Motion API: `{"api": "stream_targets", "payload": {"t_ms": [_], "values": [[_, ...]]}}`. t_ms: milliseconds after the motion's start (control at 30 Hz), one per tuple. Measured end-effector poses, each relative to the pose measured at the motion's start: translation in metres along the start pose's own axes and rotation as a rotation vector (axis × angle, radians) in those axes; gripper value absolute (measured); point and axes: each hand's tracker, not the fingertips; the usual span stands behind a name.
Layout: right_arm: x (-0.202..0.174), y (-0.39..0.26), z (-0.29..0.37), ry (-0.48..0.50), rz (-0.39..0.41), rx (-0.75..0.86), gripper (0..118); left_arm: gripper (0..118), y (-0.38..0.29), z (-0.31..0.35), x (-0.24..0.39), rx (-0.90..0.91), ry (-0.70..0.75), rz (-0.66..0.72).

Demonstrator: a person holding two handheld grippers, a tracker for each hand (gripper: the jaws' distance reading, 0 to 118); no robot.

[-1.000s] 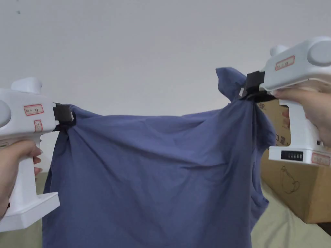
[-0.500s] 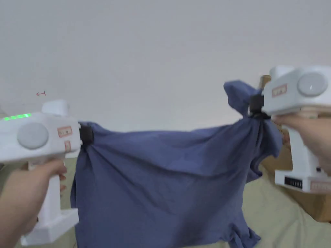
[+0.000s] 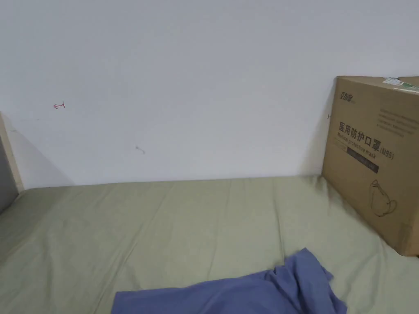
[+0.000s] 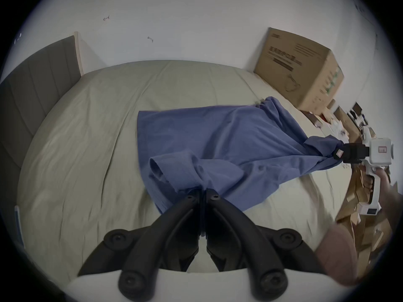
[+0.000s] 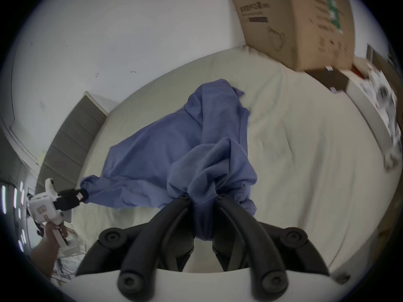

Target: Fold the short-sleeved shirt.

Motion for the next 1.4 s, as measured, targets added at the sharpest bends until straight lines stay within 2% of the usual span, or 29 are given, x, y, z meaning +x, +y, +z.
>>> {"api": "stream_targets", "payload": {"t_ms": [33,200,267,333,433,500,533,567,600,633,667,700,833,933,1000,1033,1067,1100,1133,1167,1200,1267,1400], "values": [[0.003,-0.013,0.015,-0.010,-0.020,0.017,12,4,-0.012,0.019,0.002,0.000,-0.012,0.005],[-0.011,-0.067,0.099,-0.011,0.016,0.053,12,4,-0.047,0.099,0.008,0.044,-0.116,0.062],[-0.013,-0.078,0.112,0.018,-0.022,0.066,12,4,-0.051,0.110,0.012,0.042,-0.102,0.061],[-0.014,-0.083,0.104,0.004,-0.037,0.036,12,4,-0.050,0.106,0.017,0.025,-0.067,0.055],[-0.007,-0.081,0.068,-0.105,-0.032,-0.038,12,4,-0.045,0.076,0.012,-0.034,-0.038,0.091],[-0.001,-0.077,0.040,-0.164,-0.040,-0.094,12,9,-0.044,0.058,0.008,-0.071,-0.017,0.134],[0.001,-0.077,0.034,-0.177,-0.069,-0.074,18,24,-0.044,0.054,0.008,-0.077,-0.002,0.141],[0.001,-0.075,0.032,-0.176,-0.076,-0.061,33,43,-0.045,0.051,0.009,-0.069,0.012,0.146],[0.001,-0.073,0.033,-0.183,-0.088,-0.040,61,71,-0.046,0.052,0.008,-0.061,0.022,0.158],[-0.001,-0.071,0.036,-0.185,-0.095,-0.014,100,104,-0.047,0.055,0.008,-0.057,0.023,0.172],[-0.004,-0.069,0.041,-0.183,-0.094,0.029,116,117,-0.048,0.061,0.008,-0.040,0.008,0.187],[-0.008,-0.068,0.049,-0.179,-0.087,0.078,118,118,-0.050,0.068,0.009,-0.011,-0.005,0.204],[-0.034,-0.065,0.089,-0.184,-0.001,0.304,118,117,-0.043,0.101,0.017,0.084,0.008,0.211],[-0.061,-0.062,0.122,-0.127,0.067,0.338,118,117,-0.034,0.133,0.027,0.181,0.019,0.187],[-0.076,-0.067,0.144,0.015,0.105,0.430,118,117,-0.031,0.154,0.034,0.262,0.018,0.169],[-0.083,-0.070,0.153,0.075,0.129,0.473,117,111,-0.031,0.164,0.038,0.318,0.002,0.155],[-0.092,-0.072,0.162,0.131,0.172,0.507,113,98,-0.033,0.176,0.043,0.376,-0.003,0.131],[-0.102,-0.073,0.168,0.150,0.221,0.527,100,74,-0.034,0.182,0.048,0.410,0.017,0.095],[-0.111,-0.073,0.170,0.142,0.265,0.544,54,30,-0.035,0.186,0.052,0.420,0.041,0.061],[-0.120,-0.074,0.169,0.101,0.311,0.558,6,0,-0.036,0.187,0.057,0.413,0.075,0.026],[-0.126,-0.077,0.168,0.036,0.333,0.574,0,1,-0.038,0.188,0.059,0.428,0.084,0.013],[-0.129,-0.070,0.159,0.096,0.343,0.581,0,1,-0.031,0.183,0.052,0.417,0.044,0.049],[-0.133,-0.058,0.136,0.081,0.340,0.550,0,1,0.023,0.142,0.018,0.322,0.056,0.124]]}}
